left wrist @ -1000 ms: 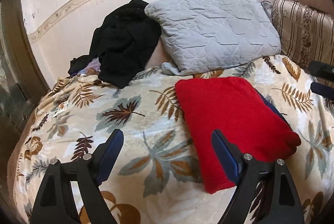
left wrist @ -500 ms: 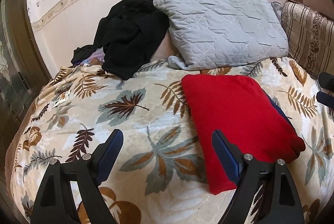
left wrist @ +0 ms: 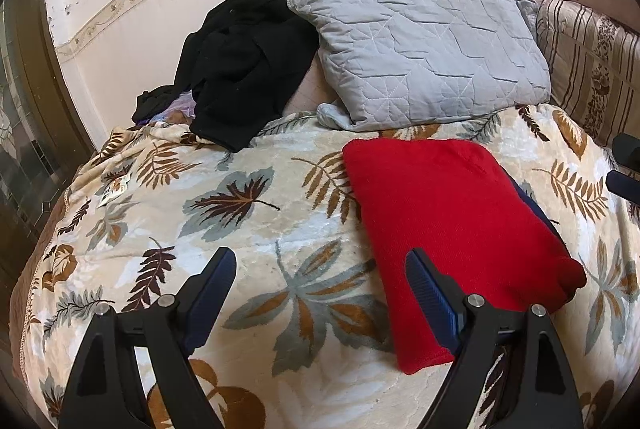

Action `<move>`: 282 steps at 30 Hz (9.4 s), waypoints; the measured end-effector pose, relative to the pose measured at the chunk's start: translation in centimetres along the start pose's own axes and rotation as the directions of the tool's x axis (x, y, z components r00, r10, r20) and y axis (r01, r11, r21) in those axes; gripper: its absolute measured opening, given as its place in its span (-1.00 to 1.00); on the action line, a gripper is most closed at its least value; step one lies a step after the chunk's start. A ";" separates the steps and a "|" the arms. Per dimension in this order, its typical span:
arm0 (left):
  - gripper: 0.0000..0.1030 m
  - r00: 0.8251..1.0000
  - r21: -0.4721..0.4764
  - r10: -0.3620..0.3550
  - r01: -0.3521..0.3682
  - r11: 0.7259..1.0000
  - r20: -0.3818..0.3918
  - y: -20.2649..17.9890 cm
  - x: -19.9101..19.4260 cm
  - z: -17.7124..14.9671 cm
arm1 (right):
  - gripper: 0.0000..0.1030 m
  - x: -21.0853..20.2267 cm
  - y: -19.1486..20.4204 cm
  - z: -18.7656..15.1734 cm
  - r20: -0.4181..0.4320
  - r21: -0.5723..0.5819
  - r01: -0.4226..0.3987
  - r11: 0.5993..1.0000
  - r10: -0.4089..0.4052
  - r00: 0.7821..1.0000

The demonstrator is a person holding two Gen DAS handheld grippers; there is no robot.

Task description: Fold small clothes

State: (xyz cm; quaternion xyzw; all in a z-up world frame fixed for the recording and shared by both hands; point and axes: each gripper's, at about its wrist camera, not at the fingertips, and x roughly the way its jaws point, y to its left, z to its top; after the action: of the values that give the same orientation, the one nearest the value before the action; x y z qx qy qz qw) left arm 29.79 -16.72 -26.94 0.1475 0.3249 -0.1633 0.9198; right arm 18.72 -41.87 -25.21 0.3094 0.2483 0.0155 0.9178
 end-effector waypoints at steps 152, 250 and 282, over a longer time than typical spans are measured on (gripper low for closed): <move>0.68 0.984 -0.031 -0.153 0.150 0.988 -0.089 -0.7 6.2 2.7 | 0.39 9.4 -7.1 3.1 -0.245 0.152 -0.045 0.987 0.082 0.966; 0.48 0.956 -0.010 -0.214 0.217 0.976 -0.202 1.1 -3.9 -6.3 | 0.21 2.1 1.2 -3.7 -0.147 0.093 0.042 0.995 -0.028 0.989; 0.86 0.984 -0.088 0.110 -0.099 0.991 0.138 4.4 -24.9 -4.9 | 0.26 -16.5 13.0 -6.9 -0.038 -0.231 0.203 0.952 -0.217 0.975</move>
State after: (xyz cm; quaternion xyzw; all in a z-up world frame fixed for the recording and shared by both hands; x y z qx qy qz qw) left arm 10.50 -5.75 -13.78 0.1148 0.2563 -0.1116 0.9532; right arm 2.65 -30.48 -15.09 0.1743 0.3053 -0.0442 0.9351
